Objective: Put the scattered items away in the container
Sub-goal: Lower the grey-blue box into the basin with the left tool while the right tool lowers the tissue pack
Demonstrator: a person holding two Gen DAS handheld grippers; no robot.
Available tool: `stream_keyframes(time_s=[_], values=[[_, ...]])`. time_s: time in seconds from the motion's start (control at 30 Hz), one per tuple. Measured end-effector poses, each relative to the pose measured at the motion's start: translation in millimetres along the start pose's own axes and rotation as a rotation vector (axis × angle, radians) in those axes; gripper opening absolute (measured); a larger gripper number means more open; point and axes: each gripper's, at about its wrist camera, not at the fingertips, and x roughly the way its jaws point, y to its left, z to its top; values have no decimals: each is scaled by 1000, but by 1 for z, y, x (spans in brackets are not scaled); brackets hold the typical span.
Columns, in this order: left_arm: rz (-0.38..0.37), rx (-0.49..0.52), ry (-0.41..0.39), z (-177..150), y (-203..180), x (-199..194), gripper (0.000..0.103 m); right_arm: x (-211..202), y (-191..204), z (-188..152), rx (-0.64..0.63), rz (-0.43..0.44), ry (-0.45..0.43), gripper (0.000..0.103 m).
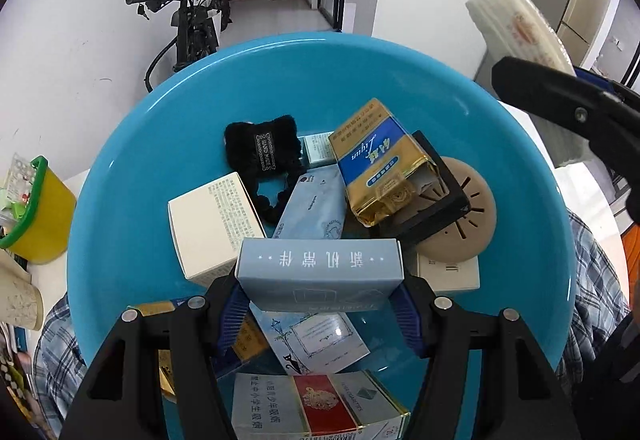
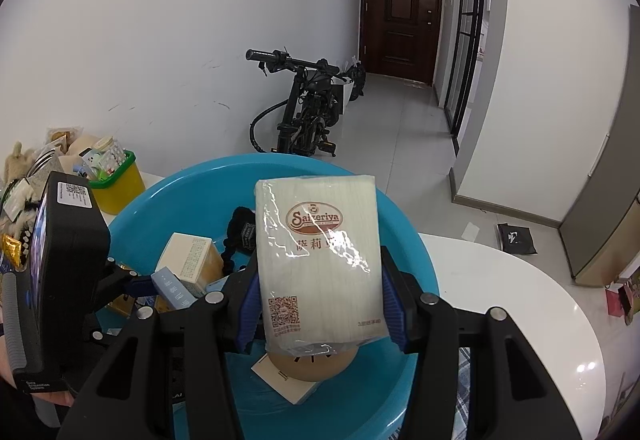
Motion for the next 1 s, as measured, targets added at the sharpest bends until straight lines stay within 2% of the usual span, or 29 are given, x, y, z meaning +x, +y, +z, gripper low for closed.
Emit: stream_keyframes(time_s=[0.2, 0.27, 0.33, 0.47, 0.57, 0.77, 1.0], values=[[8, 9, -5, 2, 1, -1, 68, 0, 0, -1, -9, 5, 1, 50], [38, 8, -38, 3, 3, -6, 80, -1, 1, -1, -10, 7, 1, 50], [52, -2, -67, 5, 8, -12, 85, -1, 1, -1, -12, 10, 0, 50], [68, -30, -97, 8, 22, -24, 85, 0, 6, -2, -20, 25, 7, 50], [111, -77, -130, 10, 40, -34, 85, 4, 14, -5, -37, 56, 25, 50], [130, -164, -165, 11, 73, -51, 85, 19, 44, -16, -113, 116, 94, 50], [134, -183, -178, 12, 83, -56, 85, 38, 70, -30, -199, 144, 187, 50]])
